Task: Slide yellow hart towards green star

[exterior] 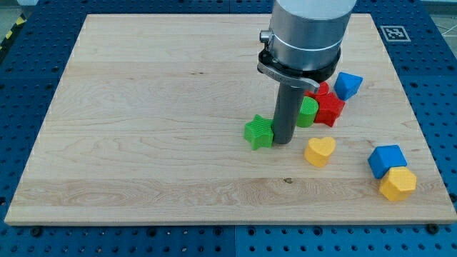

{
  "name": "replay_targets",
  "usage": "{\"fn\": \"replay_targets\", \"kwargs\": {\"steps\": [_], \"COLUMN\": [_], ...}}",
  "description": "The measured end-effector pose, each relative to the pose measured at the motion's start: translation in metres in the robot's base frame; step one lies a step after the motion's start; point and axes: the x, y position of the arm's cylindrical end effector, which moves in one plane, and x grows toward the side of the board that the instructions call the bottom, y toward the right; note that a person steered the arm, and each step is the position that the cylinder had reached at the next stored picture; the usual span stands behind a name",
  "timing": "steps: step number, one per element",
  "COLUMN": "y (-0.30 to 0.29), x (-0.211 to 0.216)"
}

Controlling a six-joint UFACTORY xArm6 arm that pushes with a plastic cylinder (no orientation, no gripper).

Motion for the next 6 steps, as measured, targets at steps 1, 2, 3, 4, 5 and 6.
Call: {"fn": "replay_targets", "kwargs": {"steps": [1, 2, 3, 4, 5, 6], "y": [0.005, 0.037, 0.055, 0.073, 0.095, 0.095], "x": [-0.015, -0.015, -0.014, -0.007, 0.001, 0.006]}}
